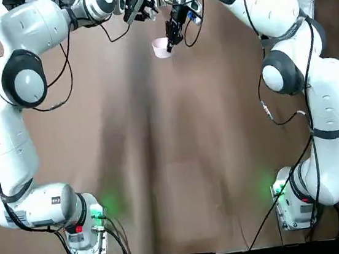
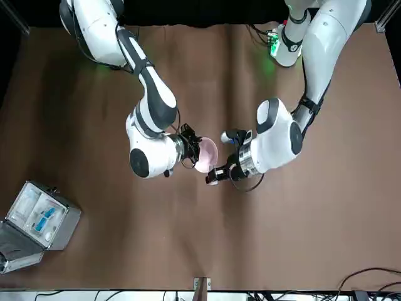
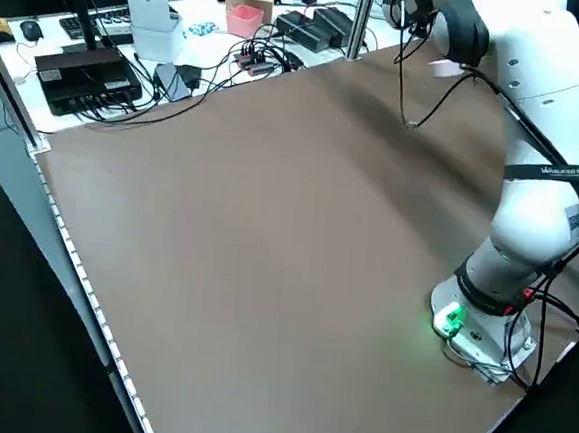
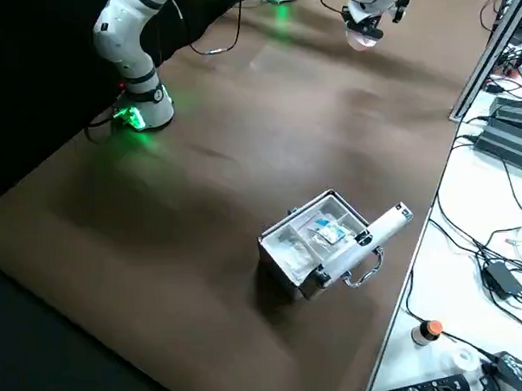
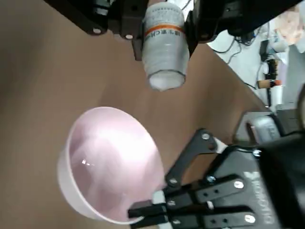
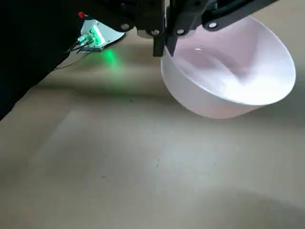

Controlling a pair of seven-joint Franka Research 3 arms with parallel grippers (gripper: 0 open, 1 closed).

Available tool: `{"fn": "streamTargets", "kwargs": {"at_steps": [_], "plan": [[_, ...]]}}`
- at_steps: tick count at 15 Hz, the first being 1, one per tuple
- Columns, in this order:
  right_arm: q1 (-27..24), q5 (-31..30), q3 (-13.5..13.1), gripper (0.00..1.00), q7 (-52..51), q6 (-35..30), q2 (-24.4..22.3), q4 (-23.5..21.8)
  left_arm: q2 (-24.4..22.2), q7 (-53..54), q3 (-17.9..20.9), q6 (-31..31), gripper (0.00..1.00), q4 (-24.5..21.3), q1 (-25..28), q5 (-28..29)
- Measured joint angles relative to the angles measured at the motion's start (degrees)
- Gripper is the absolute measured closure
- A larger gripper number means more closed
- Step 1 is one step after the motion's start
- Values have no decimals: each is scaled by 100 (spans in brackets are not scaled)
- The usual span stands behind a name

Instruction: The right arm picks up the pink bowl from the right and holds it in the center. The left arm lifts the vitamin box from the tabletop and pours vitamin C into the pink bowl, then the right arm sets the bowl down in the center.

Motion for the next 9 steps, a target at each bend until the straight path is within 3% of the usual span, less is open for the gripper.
{"fn": "streamTargets", "kwargs": {"at_steps": [2,9], "plan": [[0,0,0,97,0,0,0,10,-31,-320,0,0,64,-61,-23,587],[0,0,0,97,0,0,0,12,-97,-892,0,4,64,-76,-281,1420]]}}
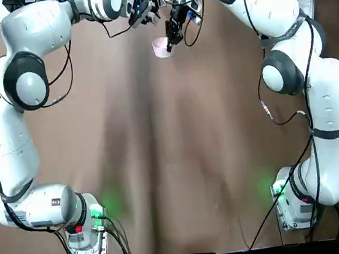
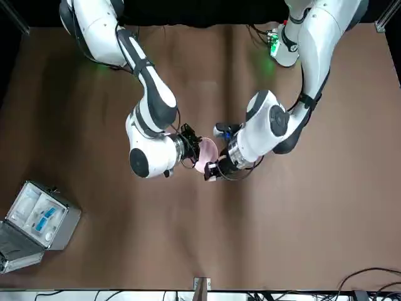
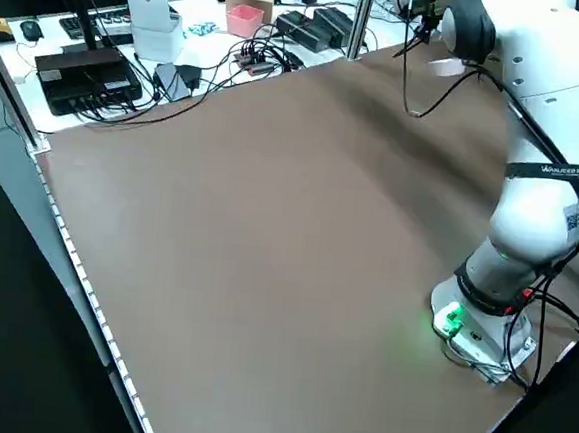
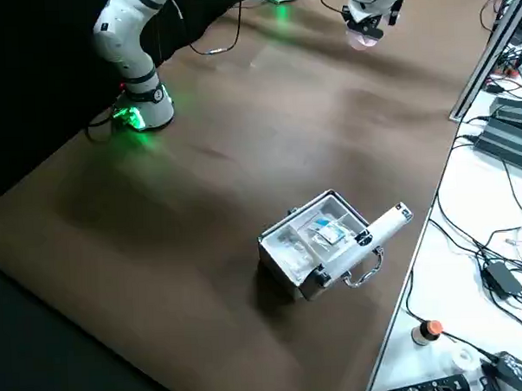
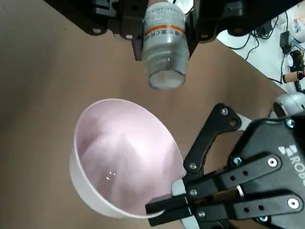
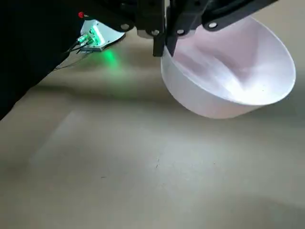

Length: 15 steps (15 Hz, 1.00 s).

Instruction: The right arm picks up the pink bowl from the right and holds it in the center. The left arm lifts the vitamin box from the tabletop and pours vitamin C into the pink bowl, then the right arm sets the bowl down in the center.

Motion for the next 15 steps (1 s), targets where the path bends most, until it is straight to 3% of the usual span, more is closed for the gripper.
{"fn": "streamTargets", "kwargs": {"at_steps": [4,10,15], "plan": [[0,0,0,97,0,0,0,0,-14,-52,1,64,64,-20,-42,401],[3,0,0,97,0,0,0,1,-31,-56,2,1034,64,-400,-57,767],[3,0,0,97,0,0,0,1,-61,-56,3,1474,64,-621,-61,1108]]}}
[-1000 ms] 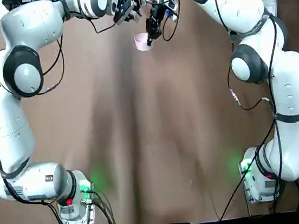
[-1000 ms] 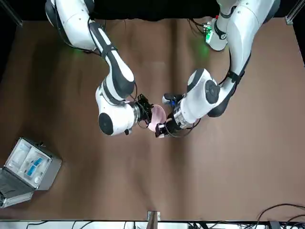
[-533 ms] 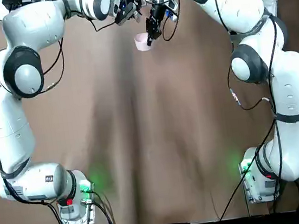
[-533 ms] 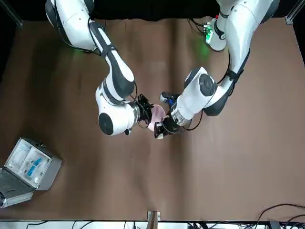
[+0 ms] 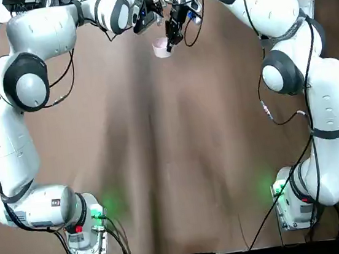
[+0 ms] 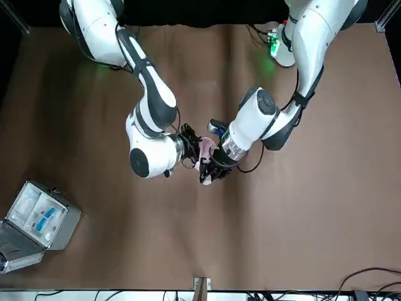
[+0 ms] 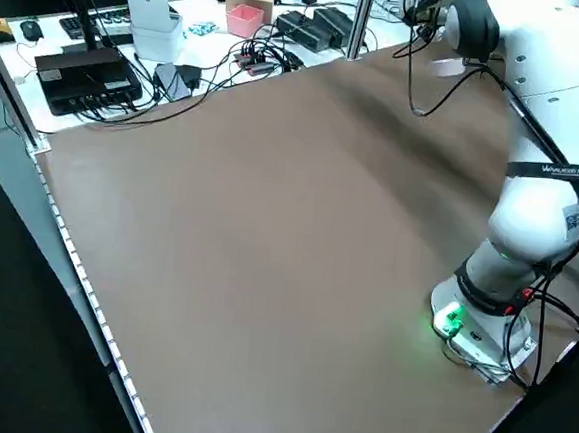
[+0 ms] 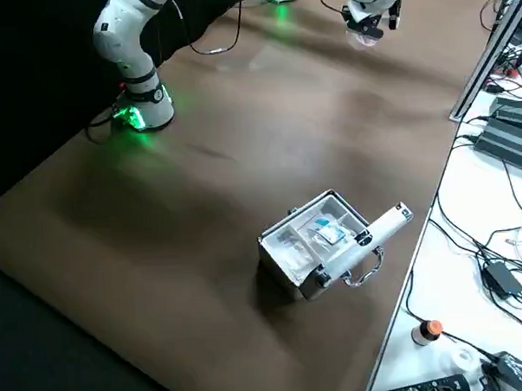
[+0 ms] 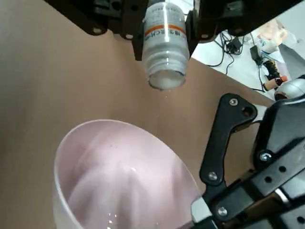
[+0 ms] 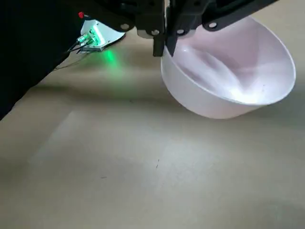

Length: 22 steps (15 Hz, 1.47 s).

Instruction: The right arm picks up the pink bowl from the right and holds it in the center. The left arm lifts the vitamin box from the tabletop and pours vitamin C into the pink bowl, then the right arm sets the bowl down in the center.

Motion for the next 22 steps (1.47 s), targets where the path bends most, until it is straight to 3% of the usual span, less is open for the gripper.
{"fn": "streamTargets", "kwargs": {"at_steps": [7,16,22], "plan": [[0,0,0,97,0,0,0,12,-145,0,13,682,64,-424,25,688],[0,0,0,97,-5,0,0,32,-438,0,17,780,64,-885,50,1377],[0,0,0,97,-5,0,0,34,-530,7,20,1164,64,-1107,124,1840]]}}
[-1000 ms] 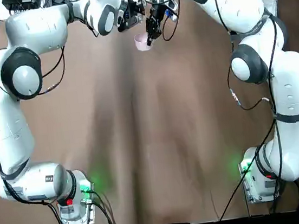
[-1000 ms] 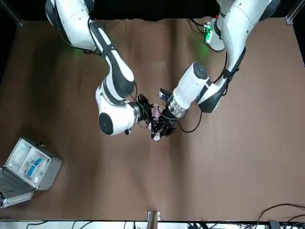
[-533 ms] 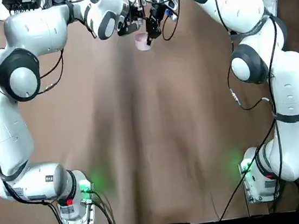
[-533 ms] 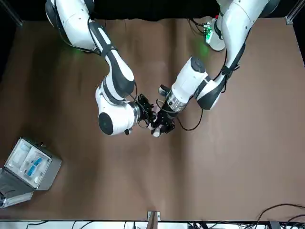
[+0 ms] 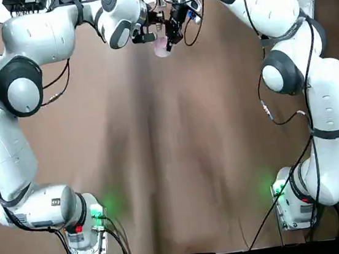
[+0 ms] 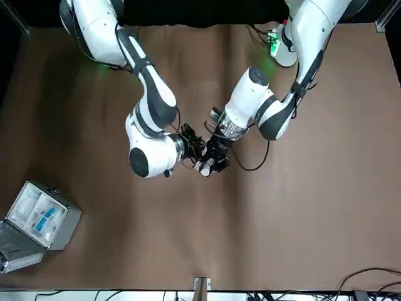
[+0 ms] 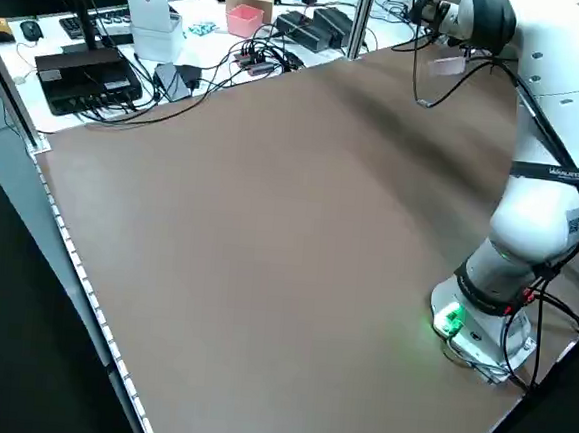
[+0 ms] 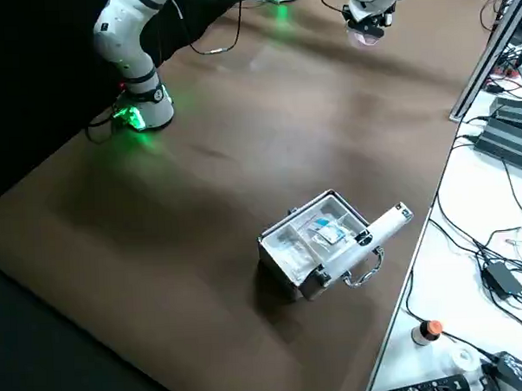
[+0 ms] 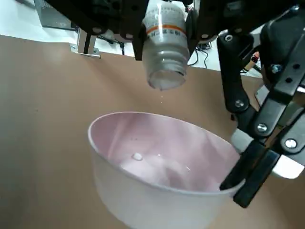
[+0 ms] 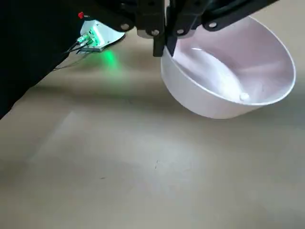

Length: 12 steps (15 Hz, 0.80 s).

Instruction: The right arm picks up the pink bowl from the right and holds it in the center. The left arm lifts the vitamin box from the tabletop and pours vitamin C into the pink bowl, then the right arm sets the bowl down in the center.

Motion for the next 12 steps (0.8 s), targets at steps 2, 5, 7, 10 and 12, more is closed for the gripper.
{"fn": "streamTargets", "kwargs": {"at_steps": [2,5,7,10,12], "plan": [[0,0,0,97,0,0,0,0,-21,1,0,118,64,-42,19,7],[-2,0,0,97,0,0,0,8,-32,1,0,458,64,-115,17,7],[-4,0,0,97,0,-6,0,10,-34,2,4,712,64,-180,19,7],[-5,0,0,97,0,-6,0,12,-35,21,22,962,64,-294,52,8],[-5,0,0,97,0,-8,0,17,-35,42,32,1173,64,-392,86,24]]}}
